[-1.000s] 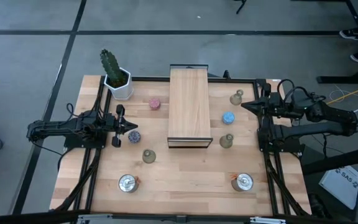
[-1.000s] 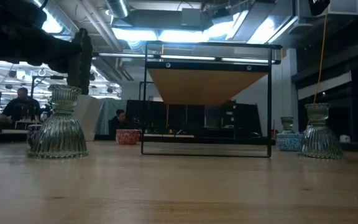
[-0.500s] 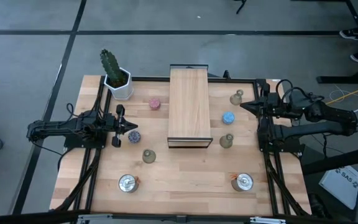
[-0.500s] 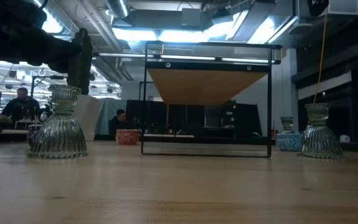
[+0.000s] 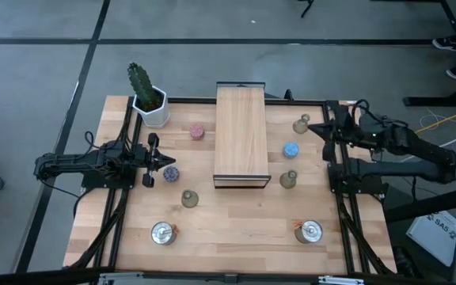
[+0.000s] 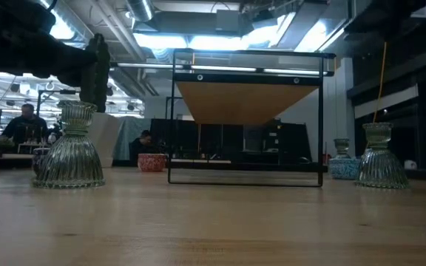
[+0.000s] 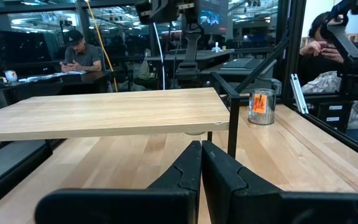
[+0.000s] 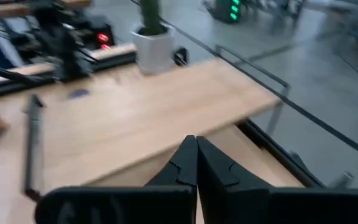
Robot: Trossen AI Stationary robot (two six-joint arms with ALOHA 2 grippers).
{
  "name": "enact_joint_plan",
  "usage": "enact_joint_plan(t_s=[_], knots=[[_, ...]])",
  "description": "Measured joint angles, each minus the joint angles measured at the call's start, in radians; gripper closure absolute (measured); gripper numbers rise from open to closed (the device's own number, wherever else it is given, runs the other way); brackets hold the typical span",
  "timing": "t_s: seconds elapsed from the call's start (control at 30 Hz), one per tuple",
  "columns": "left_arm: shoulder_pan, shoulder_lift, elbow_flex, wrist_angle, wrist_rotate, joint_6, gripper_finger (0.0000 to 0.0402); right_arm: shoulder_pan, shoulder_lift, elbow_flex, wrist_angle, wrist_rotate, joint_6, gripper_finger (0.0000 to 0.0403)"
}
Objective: Pick & Place candle stick holders
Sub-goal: Put the top transparent candle holder on the shelf
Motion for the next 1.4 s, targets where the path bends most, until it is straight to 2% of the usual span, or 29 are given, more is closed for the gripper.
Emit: enact_joint_plan(t_s=[0.23, 0.5, 0.83, 1.4], knots=[[0.000, 0.000, 0.000, 0.000, 0.000, 0.000, 0.0395, -0.147, 0.025, 0.000, -0.087, 0.000, 0.006, 0.0402], [0.000, 0.000, 0.000, 0.000, 0.000, 0.000, 0.0395, -0.286, 0.117, 0.000, -0.134, 0.000, 0.007, 0.0402], [0.000, 0.000, 0.000, 0.000, 0.000, 0.000, 0.0395, -0.367, 0.238, 0.000, -0.160, -0.003, 0.007, 0.0402], [0.000, 0.000, 0.000, 0.000, 0.000, 0.000, 0.0395, -0.501, 0.315, 0.000, -0.202, -0.003, 0.049, 0.0402]])
